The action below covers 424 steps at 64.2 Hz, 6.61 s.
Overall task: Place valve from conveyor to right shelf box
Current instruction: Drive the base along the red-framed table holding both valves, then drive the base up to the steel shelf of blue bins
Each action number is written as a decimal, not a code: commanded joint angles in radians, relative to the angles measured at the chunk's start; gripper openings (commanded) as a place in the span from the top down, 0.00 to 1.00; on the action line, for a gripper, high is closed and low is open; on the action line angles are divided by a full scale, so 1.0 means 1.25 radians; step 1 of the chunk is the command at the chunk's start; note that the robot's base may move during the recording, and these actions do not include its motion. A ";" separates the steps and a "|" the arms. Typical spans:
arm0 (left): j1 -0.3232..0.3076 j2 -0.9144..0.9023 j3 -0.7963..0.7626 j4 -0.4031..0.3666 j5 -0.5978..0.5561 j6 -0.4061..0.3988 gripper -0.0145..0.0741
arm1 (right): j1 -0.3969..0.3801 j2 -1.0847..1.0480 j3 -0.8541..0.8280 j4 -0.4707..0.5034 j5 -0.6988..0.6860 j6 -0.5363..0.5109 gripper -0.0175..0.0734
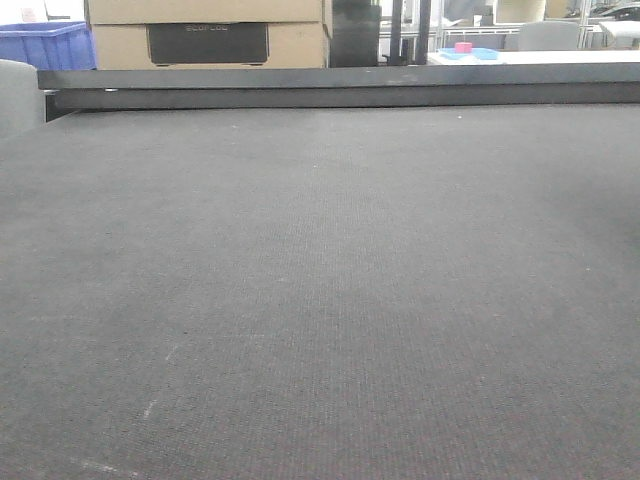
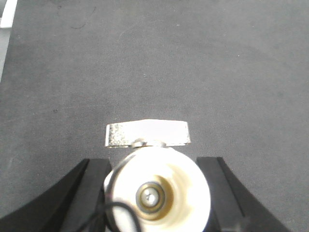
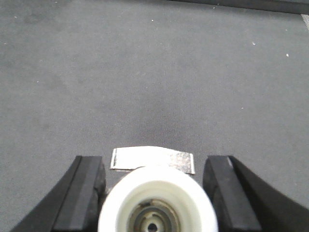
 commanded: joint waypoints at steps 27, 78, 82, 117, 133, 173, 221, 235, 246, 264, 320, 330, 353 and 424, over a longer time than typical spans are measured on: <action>-0.005 -0.009 -0.009 -0.006 -0.037 -0.006 0.96 | 0.001 -0.008 -0.015 0.002 -0.055 -0.004 0.98; -0.005 -0.009 -0.009 -0.006 -0.037 -0.006 0.96 | 0.001 -0.008 -0.015 0.002 -0.055 -0.004 0.98; -0.005 -0.009 -0.009 -0.006 -0.037 -0.006 0.96 | 0.001 -0.008 -0.015 0.002 -0.055 -0.004 0.98; -0.005 -0.009 -0.009 -0.006 -0.037 -0.006 0.96 | 0.001 -0.008 -0.015 0.002 -0.055 -0.004 0.98; -0.005 -0.009 -0.009 -0.006 -0.037 -0.006 0.96 | 0.001 -0.008 -0.015 0.002 -0.055 -0.004 0.98; -0.005 -0.009 -0.009 -0.006 -0.037 -0.006 0.96 | 0.001 -0.008 -0.015 0.002 -0.055 -0.004 0.98; -0.005 -0.009 -0.009 -0.006 -0.037 -0.006 0.96 | 0.001 -0.008 -0.015 0.002 -0.055 -0.004 0.98; -0.005 -0.009 -0.009 -0.006 -0.037 -0.006 0.96 | 0.001 -0.008 -0.015 0.002 -0.055 -0.004 0.98; -0.005 -0.009 -0.009 -0.006 -0.037 -0.006 0.96 | 0.001 -0.008 -0.015 0.002 -0.055 -0.004 0.98; -0.005 -0.009 -0.009 -0.006 -0.037 -0.006 0.96 | 0.001 -0.008 -0.015 0.002 -0.055 -0.004 0.98; -0.005 -0.009 -0.009 -0.006 -0.037 -0.006 0.96 | 0.001 -0.008 -0.015 0.002 -0.055 -0.004 0.98; -0.005 -0.009 -0.009 -0.006 -0.037 -0.006 0.96 | 0.001 -0.008 -0.015 0.002 -0.055 -0.004 0.98; -0.005 -0.009 -0.009 -0.006 -0.037 -0.006 0.96 | 0.001 -0.008 -0.015 0.002 -0.055 -0.004 0.98; -0.005 -0.009 -0.009 -0.006 -0.037 -0.006 0.96 | 0.001 -0.008 -0.015 0.002 -0.055 -0.004 0.98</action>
